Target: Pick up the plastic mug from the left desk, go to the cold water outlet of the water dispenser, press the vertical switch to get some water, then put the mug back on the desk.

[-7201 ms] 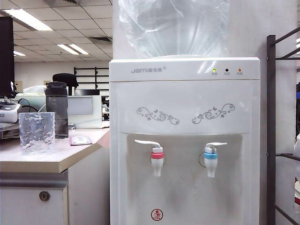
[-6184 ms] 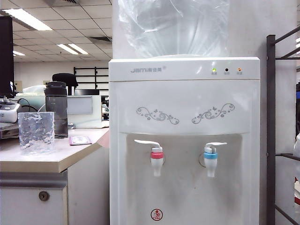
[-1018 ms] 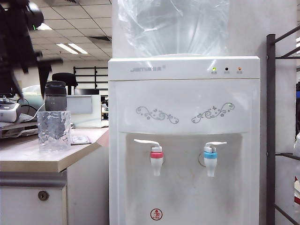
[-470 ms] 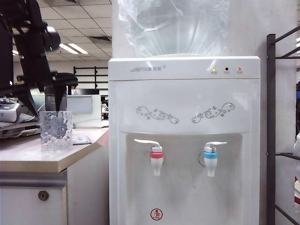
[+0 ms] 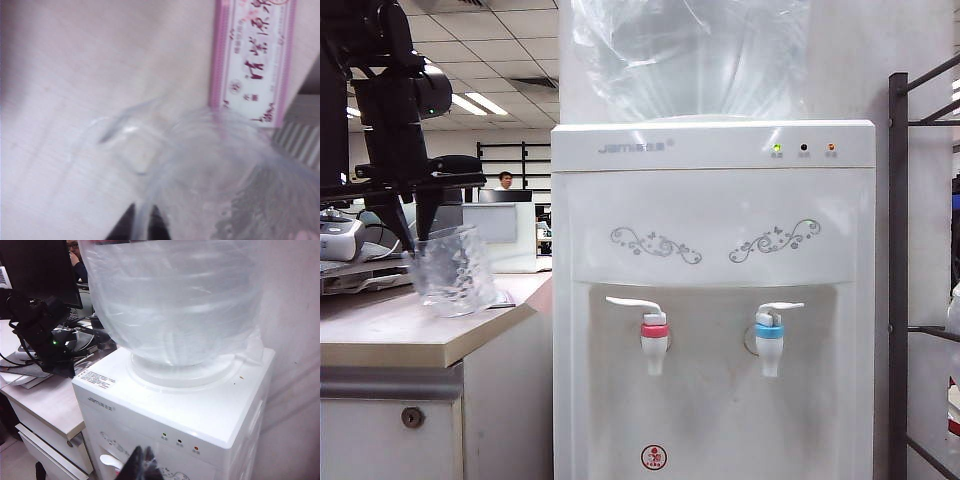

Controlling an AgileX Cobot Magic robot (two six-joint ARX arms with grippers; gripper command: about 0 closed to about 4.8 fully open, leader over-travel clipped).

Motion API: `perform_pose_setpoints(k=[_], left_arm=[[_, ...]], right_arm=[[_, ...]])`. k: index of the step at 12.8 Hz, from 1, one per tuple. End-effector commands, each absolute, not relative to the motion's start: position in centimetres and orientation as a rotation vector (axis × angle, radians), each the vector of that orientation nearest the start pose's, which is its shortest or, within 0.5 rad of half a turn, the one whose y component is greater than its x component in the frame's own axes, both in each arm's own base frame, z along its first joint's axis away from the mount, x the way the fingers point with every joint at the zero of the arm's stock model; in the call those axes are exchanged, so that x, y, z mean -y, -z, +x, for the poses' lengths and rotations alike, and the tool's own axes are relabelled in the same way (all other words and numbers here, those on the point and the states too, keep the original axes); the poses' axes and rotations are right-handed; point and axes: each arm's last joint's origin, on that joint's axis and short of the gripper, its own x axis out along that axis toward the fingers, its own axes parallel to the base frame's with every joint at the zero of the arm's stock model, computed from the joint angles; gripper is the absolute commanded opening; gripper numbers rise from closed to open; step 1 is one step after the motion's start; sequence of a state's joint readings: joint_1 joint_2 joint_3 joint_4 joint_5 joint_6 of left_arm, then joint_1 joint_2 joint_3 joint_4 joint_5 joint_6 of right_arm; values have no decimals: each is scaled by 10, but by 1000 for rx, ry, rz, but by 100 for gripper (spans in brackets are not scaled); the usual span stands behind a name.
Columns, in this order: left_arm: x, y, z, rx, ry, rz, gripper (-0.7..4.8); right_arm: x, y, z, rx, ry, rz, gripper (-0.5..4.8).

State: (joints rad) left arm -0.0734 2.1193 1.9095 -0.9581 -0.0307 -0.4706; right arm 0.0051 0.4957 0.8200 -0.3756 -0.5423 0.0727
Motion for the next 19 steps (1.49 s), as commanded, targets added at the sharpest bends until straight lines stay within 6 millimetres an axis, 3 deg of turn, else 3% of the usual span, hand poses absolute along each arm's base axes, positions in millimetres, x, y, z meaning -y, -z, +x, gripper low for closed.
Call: perform_pose_setpoints(k=[1,4,5,6,8,10,13,15,16,17,19], left_arm=[[32,-251,448,-1118,-240,-353,25],[33,-251,451,-1090,-236,-375,42],[34,-250,452,-1092,-217,-390,157],[34,-247,453,-1099,-215,-391,163],[36,-240,455,-1113,-215,-387,157],[36,-238,455,-1127,-227,-396,-6],[32,-247,446,-1180,-184,-365,-6],[25,-251,440,-1207,-246,-422,-6],[13,-254,436,-1226,-355,-642,-6],[11,-254,433,-1238,-526,-988,-6],[23,-260,429,-1195,-666,-1138,-6]], right_arm=[[-16,-363,92,-50,-548,81,-6],[-16,-363,89,-40,-550,79,-6],[-16,-364,87,-36,-550,78,-6],[-16,-364,87,-34,-550,77,-6],[-16,-364,87,-34,-550,77,-6],[-16,-364,87,-34,-549,77,-6],[-16,-364,87,-34,-548,77,-6],[-16,-364,87,-34,-548,77,-6],[-16,-364,87,-36,-551,82,-6],[-16,-364,84,-27,-551,81,-6],[-16,-365,80,-11,-552,77,-6]])
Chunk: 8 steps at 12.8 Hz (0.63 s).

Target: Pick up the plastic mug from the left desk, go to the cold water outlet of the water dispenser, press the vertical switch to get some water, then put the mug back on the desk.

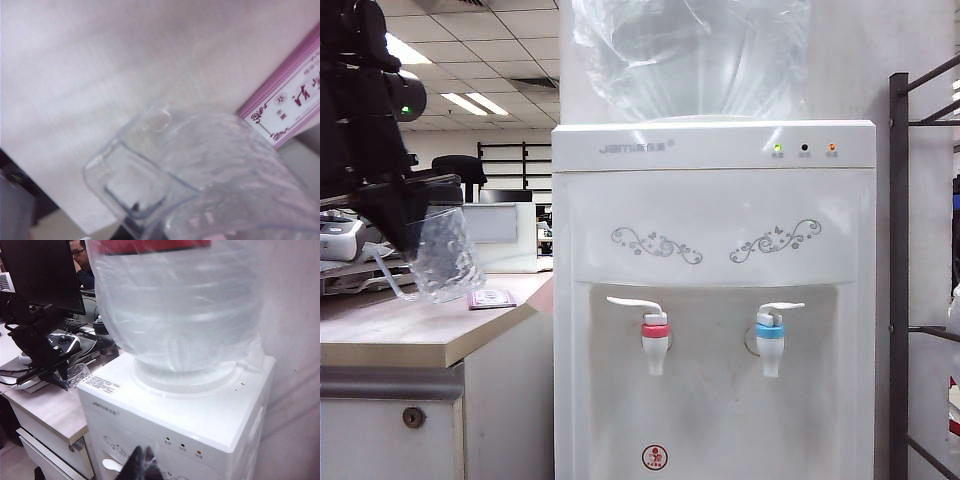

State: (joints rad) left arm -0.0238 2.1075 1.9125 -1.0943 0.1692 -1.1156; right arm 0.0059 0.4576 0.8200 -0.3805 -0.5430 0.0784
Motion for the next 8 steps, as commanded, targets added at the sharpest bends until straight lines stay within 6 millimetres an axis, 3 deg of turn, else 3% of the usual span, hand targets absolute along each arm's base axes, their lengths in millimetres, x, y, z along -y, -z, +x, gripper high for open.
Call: perform_pose_setpoints(k=[1,4,8], left_arm=[[31,-268,426,-1130,-722,-1160,-6],[38,-284,417,-995,-845,-1209,-6],[34,-274,419,-997,-921,-1204,-6]], right_arm=[[-16,-366,78,-5,-552,75,-6],[-16,-366,77,1,-552,74,-6],[-15,-366,77,-2,-549,75,-6]])
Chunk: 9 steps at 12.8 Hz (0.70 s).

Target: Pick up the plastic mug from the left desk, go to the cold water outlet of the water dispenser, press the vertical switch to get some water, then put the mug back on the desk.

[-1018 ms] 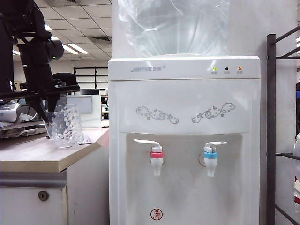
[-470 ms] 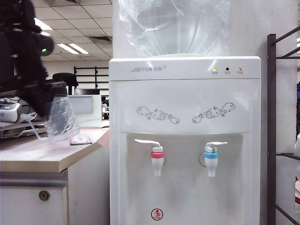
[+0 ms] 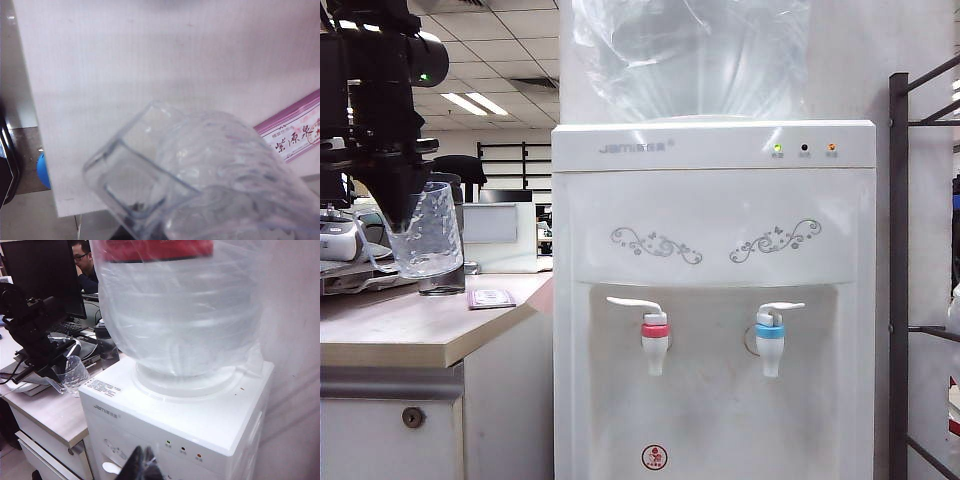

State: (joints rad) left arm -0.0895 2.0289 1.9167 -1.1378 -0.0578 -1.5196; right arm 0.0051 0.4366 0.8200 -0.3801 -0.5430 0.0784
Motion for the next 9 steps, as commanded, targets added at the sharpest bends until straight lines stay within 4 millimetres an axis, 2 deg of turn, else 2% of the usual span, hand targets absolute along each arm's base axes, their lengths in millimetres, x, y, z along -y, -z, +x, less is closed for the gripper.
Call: perform_pose_setpoints(k=[1,3,4,5,6,9], left_arm=[[34,-269,421,-1009,-927,-1196,-5],[35,-262,424,-1021,-939,-1189,-4],[35,-258,426,-1033,-934,-1173,47],[38,-258,437,-1021,-803,-1222,99],[39,-261,435,-1056,-763,-1233,103],[36,-277,422,-1044,-788,-1153,103]], right_arm=[[-15,-366,77,-3,-548,75,-6],[-15,-366,77,-4,-547,75,-6],[-15,-365,77,-10,-547,77,-6],[-15,-363,77,-32,-546,82,-6],[-15,-363,77,-32,-546,82,-6],[-15,-363,77,-31,-546,82,-6]])
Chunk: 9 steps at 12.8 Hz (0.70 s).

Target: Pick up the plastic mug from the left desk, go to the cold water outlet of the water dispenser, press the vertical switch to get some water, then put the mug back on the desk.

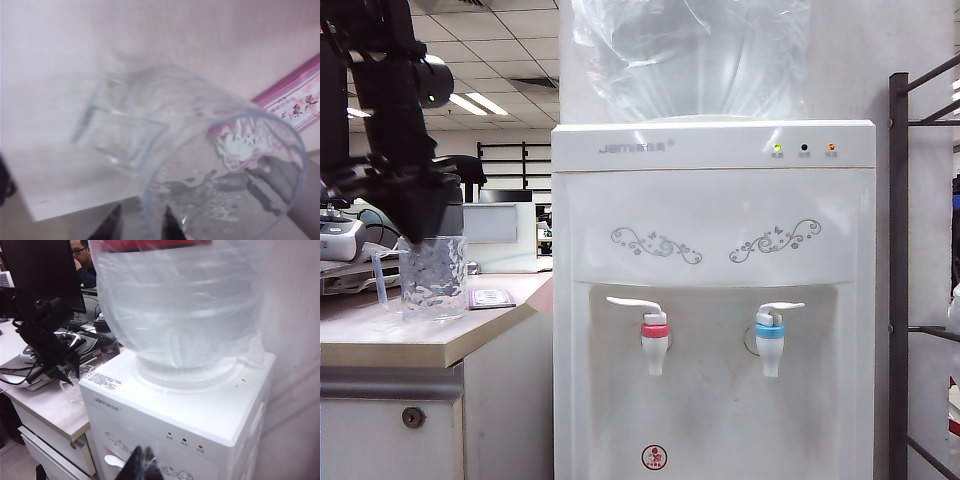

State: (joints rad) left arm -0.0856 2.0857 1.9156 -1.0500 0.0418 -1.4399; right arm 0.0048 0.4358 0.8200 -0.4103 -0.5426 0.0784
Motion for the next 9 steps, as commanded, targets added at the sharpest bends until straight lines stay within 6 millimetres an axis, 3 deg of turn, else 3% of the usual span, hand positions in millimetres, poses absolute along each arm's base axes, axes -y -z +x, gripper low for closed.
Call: perform_pose_setpoints(k=[1,3,4,5,6,8,9], left_arm=[[34,-288,418,-996,-774,-1120,103],[35,-310,416,-944,-575,-979,103],[30,-324,405,-938,-520,-663,104],[24,-330,391,-970,-587,-382,130],[22,-334,380,-1023,-591,-229,129],[29,-346,363,-948,-516,-274,98],[36,-362,354,-860,-485,-276,76]], right_arm=[[-15,-363,77,-32,-546,82,-6],[-15,-363,77,-31,-546,82,-6],[-15,-363,77,-30,-546,82,-6],[-15,-363,77,-31,-546,81,-6],[-15,-363,77,-32,-545,82,-6],[-15,-363,78,-30,-533,78,-6],[-15,-363,78,-32,-530,78,-6]])
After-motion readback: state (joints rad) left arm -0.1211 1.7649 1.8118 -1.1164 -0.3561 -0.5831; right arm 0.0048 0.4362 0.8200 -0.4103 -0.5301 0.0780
